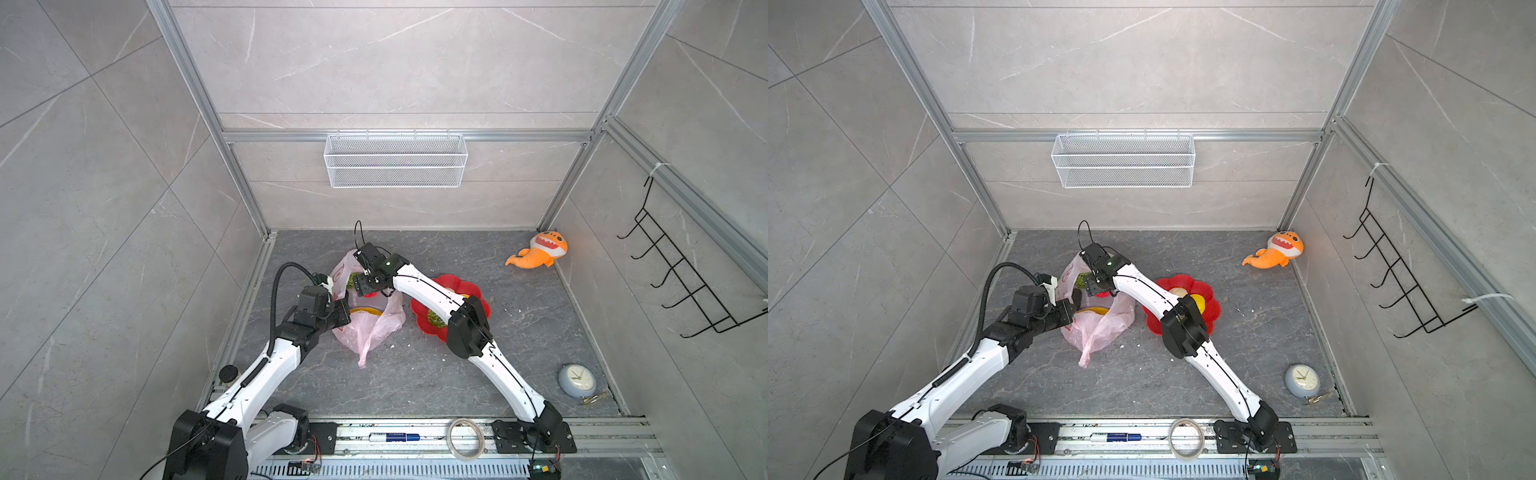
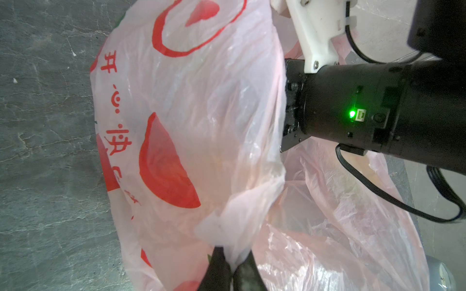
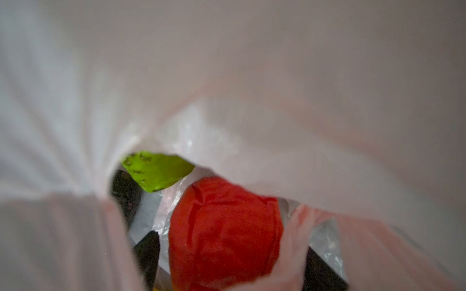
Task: Take fruits out of the plastic bag
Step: Pick up the fruit from the plastic bag.
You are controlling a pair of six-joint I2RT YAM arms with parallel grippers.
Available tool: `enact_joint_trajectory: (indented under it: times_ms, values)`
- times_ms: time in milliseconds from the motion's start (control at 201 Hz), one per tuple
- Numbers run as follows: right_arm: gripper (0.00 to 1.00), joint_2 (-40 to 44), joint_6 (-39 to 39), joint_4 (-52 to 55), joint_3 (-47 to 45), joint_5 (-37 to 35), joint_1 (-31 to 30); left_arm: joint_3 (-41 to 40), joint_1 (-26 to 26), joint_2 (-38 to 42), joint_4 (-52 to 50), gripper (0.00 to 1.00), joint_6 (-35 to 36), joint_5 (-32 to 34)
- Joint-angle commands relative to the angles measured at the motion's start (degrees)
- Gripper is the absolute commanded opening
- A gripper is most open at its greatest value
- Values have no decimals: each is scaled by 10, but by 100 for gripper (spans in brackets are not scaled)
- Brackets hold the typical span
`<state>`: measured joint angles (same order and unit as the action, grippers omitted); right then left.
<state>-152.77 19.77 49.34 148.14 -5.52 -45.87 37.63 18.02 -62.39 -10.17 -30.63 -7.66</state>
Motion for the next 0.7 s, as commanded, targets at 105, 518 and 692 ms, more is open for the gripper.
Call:
enact_joint_trajectory:
  times_ms: [105, 518, 692]
  values:
    - [75, -27, 8, 9, 29, 13, 5, 35, 2, -12, 17, 0, 7, 4]
    - [45, 52, -29, 4, -37, 33, -1, 45, 2, -34, 33, 0, 6, -1]
    - [43, 125, -42, -15, -116, 34, -11, 46, 2, -38, 42, 0, 5, -3]
